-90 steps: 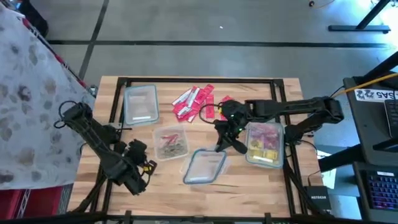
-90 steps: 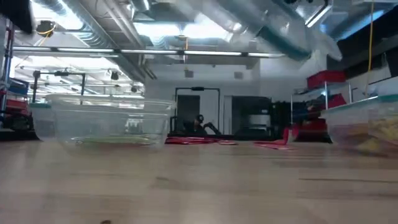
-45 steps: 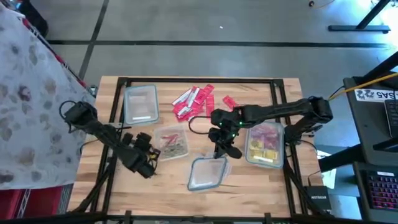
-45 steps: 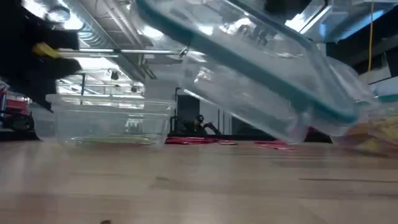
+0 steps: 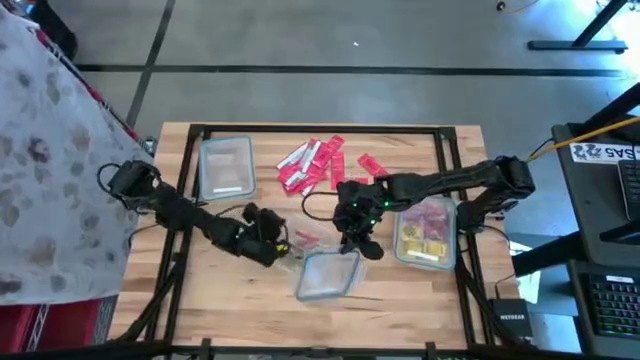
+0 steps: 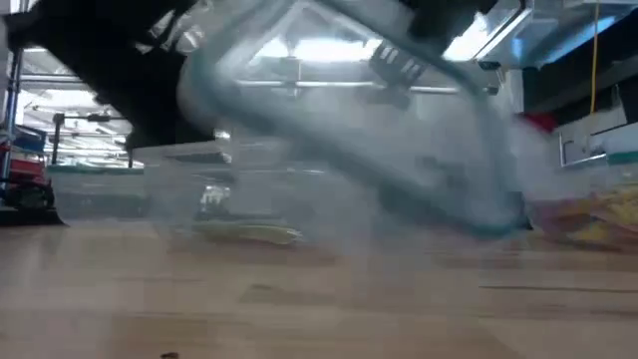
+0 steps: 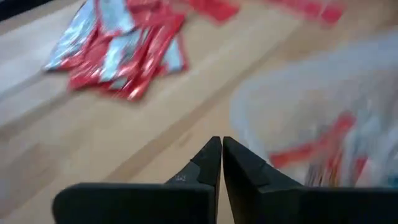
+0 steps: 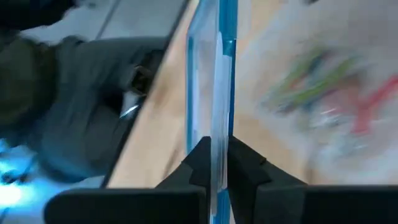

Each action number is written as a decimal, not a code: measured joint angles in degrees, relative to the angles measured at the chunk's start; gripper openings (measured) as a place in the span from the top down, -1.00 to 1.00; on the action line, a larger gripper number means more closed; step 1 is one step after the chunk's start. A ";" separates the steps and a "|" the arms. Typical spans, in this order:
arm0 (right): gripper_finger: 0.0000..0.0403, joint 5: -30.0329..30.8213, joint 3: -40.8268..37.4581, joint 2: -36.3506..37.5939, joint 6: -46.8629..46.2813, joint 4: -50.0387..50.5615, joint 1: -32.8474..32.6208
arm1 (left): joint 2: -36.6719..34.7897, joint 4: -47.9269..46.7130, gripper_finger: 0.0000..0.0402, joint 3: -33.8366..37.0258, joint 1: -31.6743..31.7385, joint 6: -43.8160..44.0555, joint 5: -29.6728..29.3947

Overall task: Sort candy
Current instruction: Close the square transparent bin

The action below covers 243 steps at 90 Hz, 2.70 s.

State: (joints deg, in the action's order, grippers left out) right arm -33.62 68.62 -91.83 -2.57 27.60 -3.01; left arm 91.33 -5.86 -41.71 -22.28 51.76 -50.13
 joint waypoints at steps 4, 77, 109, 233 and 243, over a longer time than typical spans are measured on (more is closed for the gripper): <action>0.94 -0.34 0.00 -0.07 -0.92 -0.53 0.58 | 0.00 2.98 1.00 0.00 0.24 -0.81 -0.24; 0.94 -7.26 0.04 -7.05 -22.84 -9.09 10.59 | -4.08 -16.89 1.00 -2.67 -8.90 12.82 -18.95; 0.94 -5.56 -0.02 -9.29 -21.80 -5.39 12.02 | -3.61 -41.67 1.00 -1.98 -11.20 41.11 -7.64; 0.94 -5.35 -0.04 -12.41 -22.77 -6.33 15.20 | 11.04 -14.75 1.00 1.01 -15.39 39.31 -7.54; 0.94 -5.48 -0.04 -11.50 -22.78 -6.30 15.20 | 11.04 -14.84 1.00 1.01 -15.73 39.59 -7.63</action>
State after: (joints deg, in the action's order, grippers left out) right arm -39.10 68.58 -103.32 -25.34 21.30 12.19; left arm 102.37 -20.70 -40.71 -38.01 91.35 -57.76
